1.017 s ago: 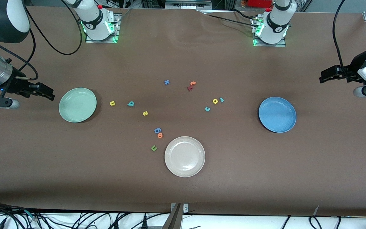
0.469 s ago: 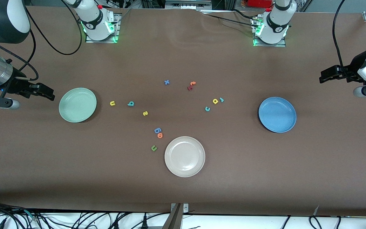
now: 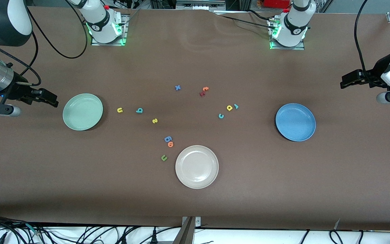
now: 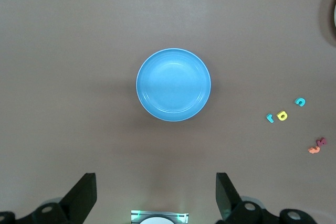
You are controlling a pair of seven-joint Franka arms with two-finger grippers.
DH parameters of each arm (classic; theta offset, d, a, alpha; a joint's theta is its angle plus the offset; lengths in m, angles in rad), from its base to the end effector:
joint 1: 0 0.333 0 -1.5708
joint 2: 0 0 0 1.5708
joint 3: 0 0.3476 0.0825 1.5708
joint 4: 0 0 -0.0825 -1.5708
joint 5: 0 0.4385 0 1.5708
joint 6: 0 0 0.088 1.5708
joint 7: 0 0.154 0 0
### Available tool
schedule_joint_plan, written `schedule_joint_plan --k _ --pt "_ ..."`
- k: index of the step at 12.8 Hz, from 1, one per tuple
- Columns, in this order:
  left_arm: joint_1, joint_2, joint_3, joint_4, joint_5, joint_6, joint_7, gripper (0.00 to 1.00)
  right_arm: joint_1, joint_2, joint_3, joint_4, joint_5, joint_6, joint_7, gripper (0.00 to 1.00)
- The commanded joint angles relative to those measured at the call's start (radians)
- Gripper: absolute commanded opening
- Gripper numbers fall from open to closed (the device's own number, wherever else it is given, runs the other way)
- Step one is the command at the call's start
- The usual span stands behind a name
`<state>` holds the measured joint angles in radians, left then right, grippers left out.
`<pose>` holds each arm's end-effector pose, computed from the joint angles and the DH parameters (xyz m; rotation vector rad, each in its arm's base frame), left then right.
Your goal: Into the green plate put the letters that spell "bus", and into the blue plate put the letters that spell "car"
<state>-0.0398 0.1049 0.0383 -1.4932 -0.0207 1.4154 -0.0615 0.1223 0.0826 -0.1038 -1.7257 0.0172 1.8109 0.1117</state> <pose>0.6176 -0.0054 0.5732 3.1163 0.0917 -0.2861 0.6446 0.0158 0.4961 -3.1296 0.1517 -0.0039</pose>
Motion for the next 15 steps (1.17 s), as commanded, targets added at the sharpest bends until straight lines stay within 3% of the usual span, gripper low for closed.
schedule_joint_plan --k 1,15 --pt "-0.005 -0.001 0.002 0.001 -0.013 -0.007 -0.006 1.00 0.008 0.003 -0.005 0.012 -0.028 -0.005 0.009 0.99" --pt "-0.005 -0.001 0.003 0.001 -0.013 -0.007 -0.006 1.00 0.013 0.009 -0.002 0.009 -0.036 0.018 0.014 1.00"
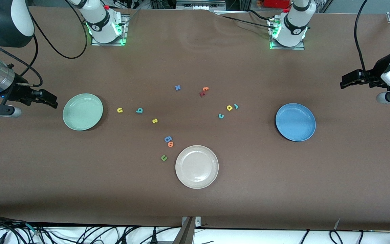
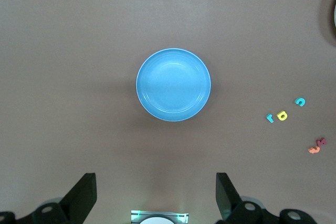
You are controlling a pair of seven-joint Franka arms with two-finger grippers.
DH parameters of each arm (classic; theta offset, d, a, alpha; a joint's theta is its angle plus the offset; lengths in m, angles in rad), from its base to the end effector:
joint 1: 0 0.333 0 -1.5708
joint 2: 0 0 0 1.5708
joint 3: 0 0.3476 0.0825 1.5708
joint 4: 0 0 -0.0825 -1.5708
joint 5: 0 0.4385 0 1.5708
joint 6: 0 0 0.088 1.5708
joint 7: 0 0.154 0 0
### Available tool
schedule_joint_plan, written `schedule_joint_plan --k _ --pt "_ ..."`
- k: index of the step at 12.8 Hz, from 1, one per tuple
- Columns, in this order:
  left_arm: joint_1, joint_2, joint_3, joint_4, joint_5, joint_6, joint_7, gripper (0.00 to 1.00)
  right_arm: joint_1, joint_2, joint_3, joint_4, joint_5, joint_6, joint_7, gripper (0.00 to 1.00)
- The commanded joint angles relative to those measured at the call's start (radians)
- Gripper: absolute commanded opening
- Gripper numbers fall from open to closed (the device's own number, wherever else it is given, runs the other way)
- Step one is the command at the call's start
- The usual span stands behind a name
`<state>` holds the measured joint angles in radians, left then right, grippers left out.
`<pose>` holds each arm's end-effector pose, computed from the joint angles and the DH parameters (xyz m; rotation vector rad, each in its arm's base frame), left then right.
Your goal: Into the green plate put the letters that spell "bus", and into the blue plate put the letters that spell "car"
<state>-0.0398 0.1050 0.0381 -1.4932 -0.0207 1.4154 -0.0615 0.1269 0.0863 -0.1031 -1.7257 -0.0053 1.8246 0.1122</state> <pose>0.6176 -0.0056 0.5731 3.1163 0.0914 -0.2863 0.6473 0.0164 0.4950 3.1255 -0.1355 0.0219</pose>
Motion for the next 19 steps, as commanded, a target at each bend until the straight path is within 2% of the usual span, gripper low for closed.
schedule_joint_plan --k 1,8,11,15,19 --pt "-0.005 -0.001 0.002 0.001 -0.013 -0.007 -0.006 1.00 0.008 0.007 -0.003 0.009 -0.013 0.004 0.014 1.00" --pt "-0.011 -0.001 0.002 0.001 -0.013 -0.007 -0.006 1.00 0.008 0.012 -0.004 0.011 -0.010 -0.004 0.015 1.00" --pt "-0.012 -0.001 0.003 0.001 -0.013 -0.007 -0.006 1.00 0.014 0.012 0.003 0.014 -0.012 -0.007 0.095 1.00" --pt "-0.014 -0.001 0.003 0.002 -0.013 -0.007 -0.006 1.00 0.060 0.013 0.006 0.015 -0.012 -0.007 0.266 1.00" --pt "-0.012 -0.001 0.003 0.002 -0.012 -0.007 0.003 1.00 0.135 0.041 0.014 -0.001 -0.010 -0.002 0.284 1.00"
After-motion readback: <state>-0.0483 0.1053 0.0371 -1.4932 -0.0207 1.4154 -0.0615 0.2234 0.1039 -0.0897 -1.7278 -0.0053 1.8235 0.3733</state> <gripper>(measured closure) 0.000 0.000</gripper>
